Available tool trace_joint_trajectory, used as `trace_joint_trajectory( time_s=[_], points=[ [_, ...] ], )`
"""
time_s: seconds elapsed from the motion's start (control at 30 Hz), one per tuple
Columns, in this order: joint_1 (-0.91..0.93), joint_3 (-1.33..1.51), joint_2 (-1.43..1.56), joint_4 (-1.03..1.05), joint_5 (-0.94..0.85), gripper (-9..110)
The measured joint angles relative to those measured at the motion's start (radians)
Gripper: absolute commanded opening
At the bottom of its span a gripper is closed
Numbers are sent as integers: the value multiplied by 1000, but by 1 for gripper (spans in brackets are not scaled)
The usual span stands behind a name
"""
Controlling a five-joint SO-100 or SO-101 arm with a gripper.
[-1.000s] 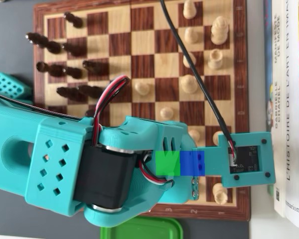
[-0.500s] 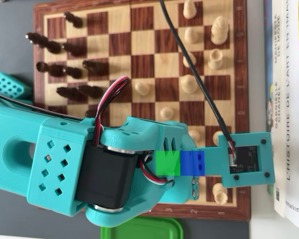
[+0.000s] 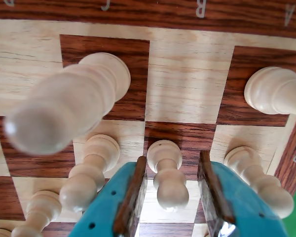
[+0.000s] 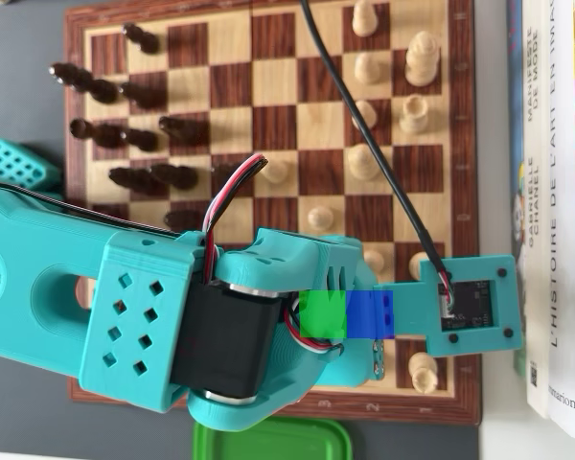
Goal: Play chess
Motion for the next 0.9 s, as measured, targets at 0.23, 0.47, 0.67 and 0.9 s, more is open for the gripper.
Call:
trace_joint_trajectory(
  time_s=[0.23,0.47,0.67,0.9],
  points=[
    [5,0,0,0,0,15],
    [5,-9,0,0,0,15],
    [5,-32,0,0,0,15],
    [5,-32,0,0,-21,15]
  ],
)
